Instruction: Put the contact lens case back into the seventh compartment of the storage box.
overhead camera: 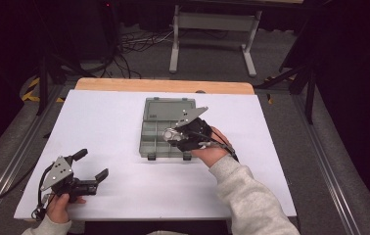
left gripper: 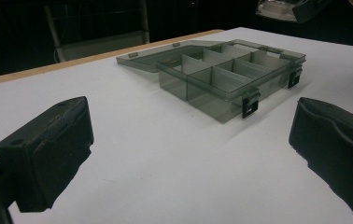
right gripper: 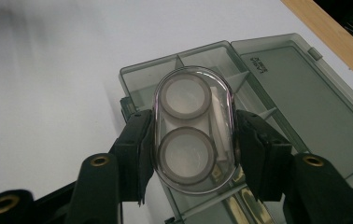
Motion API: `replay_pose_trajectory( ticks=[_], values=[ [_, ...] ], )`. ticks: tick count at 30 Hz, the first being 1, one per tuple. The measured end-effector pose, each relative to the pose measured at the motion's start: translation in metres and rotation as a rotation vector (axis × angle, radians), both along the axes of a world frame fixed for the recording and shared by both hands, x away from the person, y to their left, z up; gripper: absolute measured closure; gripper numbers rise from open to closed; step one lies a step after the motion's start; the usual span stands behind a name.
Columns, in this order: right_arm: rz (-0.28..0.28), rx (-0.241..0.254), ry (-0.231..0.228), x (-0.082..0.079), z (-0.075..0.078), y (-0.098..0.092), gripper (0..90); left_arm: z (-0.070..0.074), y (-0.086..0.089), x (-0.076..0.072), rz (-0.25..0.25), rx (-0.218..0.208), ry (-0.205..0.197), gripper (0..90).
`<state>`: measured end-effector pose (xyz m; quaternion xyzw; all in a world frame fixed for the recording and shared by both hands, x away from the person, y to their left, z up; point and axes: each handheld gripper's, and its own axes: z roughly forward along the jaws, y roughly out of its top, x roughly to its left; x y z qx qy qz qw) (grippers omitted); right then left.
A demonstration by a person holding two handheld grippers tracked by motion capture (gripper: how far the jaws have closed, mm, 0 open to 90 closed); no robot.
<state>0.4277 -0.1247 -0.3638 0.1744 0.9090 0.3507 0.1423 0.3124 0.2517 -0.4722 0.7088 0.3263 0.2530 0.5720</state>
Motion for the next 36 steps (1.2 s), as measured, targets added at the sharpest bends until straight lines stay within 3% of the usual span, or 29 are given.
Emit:
replay_pose_trajectory(
  ticks=[15, 27, 36],
  values=[
    [-0.112, -0.06, 0.062, 0.016, -0.004, -0.001, 49.3, 0.0, 0.0, 0.0, -0.003, -0.001, 0.0, 0.5],
    [-0.143, -0.088, 0.123, 0.022, -0.017, 0.006, 49.3, 0.0, 0.0, 0.0, -0.005, 0.0, -0.001, 0.5],
    [-0.151, -0.09, 0.133, 0.025, -0.025, 0.007, 49.3, 0.0, -0.001, 0.0, -0.006, -0.001, -0.004, 0.5]
  ],
)
